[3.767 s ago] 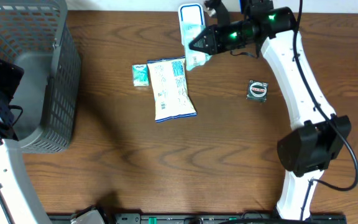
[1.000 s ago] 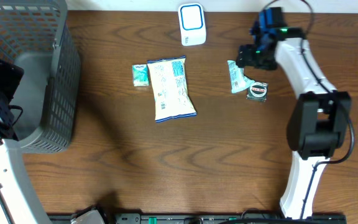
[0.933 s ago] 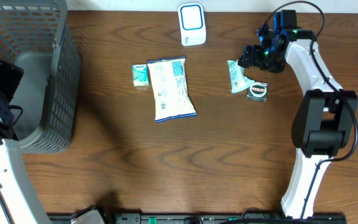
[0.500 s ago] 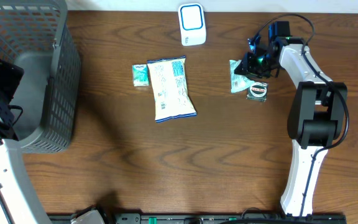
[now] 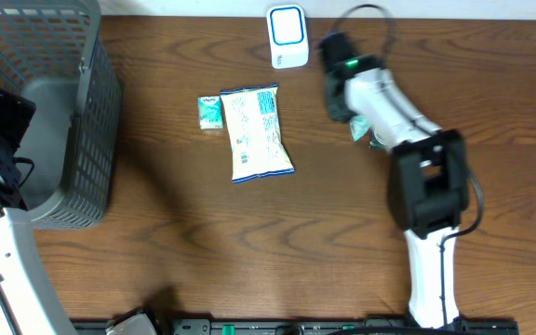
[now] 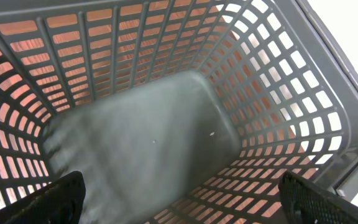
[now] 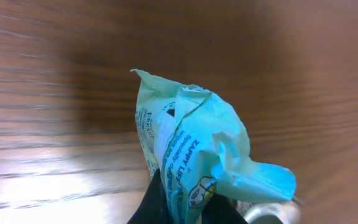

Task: Scan the item barcode
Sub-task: 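Lower the wipes pack beside the snack bag and open the right gripper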

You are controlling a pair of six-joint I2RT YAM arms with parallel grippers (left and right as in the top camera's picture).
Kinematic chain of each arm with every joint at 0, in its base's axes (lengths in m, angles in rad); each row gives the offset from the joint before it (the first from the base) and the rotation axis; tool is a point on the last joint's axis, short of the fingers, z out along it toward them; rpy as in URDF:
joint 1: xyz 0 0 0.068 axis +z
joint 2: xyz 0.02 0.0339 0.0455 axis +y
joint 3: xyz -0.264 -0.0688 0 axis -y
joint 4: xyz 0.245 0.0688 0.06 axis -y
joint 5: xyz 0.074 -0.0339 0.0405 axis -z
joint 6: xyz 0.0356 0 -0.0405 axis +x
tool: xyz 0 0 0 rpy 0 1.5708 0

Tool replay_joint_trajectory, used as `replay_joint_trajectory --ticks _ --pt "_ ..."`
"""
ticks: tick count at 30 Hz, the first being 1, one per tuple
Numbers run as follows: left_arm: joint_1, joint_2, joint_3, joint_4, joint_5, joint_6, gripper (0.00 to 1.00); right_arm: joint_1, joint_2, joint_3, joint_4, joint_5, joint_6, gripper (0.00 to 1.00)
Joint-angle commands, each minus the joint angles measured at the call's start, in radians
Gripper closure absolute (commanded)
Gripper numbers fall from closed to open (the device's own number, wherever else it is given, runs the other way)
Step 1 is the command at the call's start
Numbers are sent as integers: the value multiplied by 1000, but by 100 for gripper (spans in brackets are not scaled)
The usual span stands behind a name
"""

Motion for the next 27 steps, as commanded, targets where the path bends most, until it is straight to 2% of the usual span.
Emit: replay_joint_trajectory --ticks 1,4,10,12,13,17,19,24,27 --pt "2 4 3 0 -9 -9 2 105 1 -16 13 329 18 99" --pt "2 4 2 0 -9 -9 2 170 64 -23 11 326 19 99" --pt "2 4 2 0 -9 -9 2 177 143 -23 -34 360 19 98" --pt "2 4 2 0 -9 -9 2 182 148 -23 -68 347 19 94" --pt "2 4 2 0 -9 -8 2 187 147 -23 -85 315 19 88" --pt "2 4 2 0 -9 -8 2 220 146 -23 -116 160 19 79" --pt "2 4 2 0 -9 -8 2 245 145 -15 -127 89 19 61" --pt "2 4 2 0 -9 -9 2 281 143 77 -216 34 134 61" --pt "2 4 2 0 -9 -8 2 267 141 230 -311 -55 138 58"
